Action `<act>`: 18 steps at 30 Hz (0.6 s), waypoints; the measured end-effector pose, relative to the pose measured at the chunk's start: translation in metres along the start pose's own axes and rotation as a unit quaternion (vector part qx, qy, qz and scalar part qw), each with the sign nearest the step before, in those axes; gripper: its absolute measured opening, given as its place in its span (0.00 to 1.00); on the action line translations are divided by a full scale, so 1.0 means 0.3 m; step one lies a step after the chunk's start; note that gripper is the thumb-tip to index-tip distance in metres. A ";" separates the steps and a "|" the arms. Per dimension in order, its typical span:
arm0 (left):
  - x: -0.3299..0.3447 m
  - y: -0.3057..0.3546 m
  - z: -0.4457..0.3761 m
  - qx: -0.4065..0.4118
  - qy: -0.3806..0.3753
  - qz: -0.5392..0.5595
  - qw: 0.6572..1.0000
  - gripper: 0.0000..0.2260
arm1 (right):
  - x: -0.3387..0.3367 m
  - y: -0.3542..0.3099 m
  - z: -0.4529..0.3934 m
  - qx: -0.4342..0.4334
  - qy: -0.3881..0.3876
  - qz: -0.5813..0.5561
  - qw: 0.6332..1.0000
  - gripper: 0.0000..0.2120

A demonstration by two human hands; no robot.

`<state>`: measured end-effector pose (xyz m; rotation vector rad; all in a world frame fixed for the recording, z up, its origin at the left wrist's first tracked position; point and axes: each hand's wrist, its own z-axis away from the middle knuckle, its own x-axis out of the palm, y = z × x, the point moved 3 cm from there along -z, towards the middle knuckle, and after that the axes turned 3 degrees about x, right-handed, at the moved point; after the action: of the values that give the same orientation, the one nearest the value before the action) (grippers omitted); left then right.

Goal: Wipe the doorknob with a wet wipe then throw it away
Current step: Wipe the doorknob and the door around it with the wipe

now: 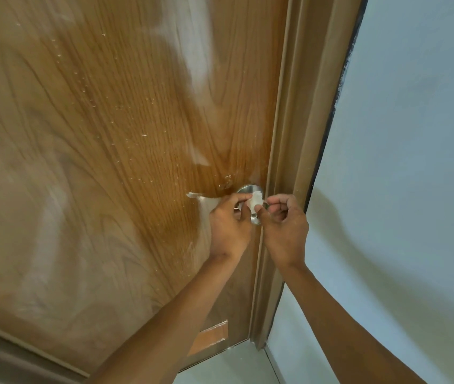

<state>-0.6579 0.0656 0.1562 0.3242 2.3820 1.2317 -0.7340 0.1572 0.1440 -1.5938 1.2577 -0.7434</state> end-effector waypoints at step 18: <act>0.004 -0.027 -0.012 0.044 -0.050 0.005 0.998 0.10 | -0.052 0.039 0.046 0.033 0.016 -0.033 0.999 0.09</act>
<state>-0.6608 0.0587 0.1510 0.4145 2.3556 1.0916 -0.7308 0.1757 0.1293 -1.5808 1.1957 -0.8470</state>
